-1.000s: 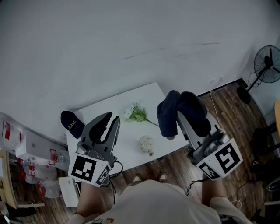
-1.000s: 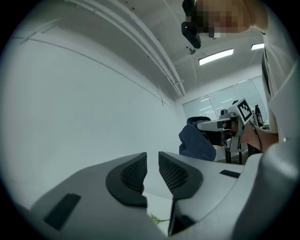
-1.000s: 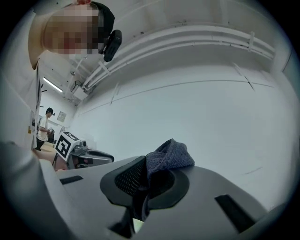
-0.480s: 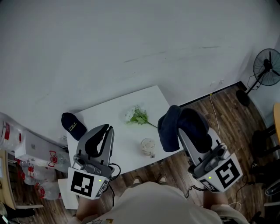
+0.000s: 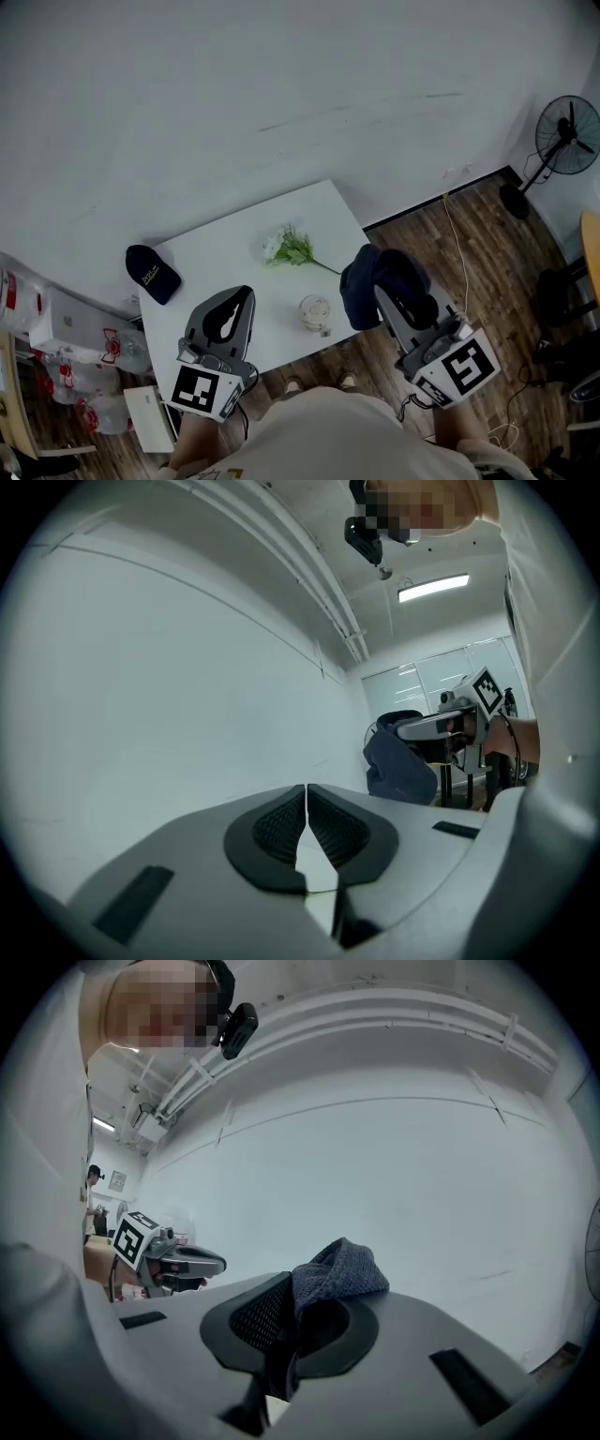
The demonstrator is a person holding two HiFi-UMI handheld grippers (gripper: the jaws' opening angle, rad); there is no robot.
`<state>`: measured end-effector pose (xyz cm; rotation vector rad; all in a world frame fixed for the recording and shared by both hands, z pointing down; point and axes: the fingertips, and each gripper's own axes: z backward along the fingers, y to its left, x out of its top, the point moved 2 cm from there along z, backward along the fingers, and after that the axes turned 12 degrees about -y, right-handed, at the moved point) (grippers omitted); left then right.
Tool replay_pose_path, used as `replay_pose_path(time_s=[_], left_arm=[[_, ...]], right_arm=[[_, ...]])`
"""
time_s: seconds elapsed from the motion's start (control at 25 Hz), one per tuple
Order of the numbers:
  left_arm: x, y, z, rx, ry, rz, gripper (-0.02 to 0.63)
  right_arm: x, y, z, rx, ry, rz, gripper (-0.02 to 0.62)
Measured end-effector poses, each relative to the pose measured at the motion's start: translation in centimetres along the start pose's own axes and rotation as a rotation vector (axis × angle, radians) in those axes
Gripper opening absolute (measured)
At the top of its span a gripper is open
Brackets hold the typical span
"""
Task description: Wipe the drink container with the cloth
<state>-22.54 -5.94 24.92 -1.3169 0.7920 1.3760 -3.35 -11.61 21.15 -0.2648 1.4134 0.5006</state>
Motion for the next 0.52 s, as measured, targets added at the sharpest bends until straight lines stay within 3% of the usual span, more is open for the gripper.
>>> replay_pose_path(time_s=[0.52], left_arm=[[-0.3, -1.7, -1.5, -0.064, 0.009, -0.021, 0.025]], right_arm=[[-0.3, -0.7, 0.1, -0.019, 0.000, 0.006, 0.043]])
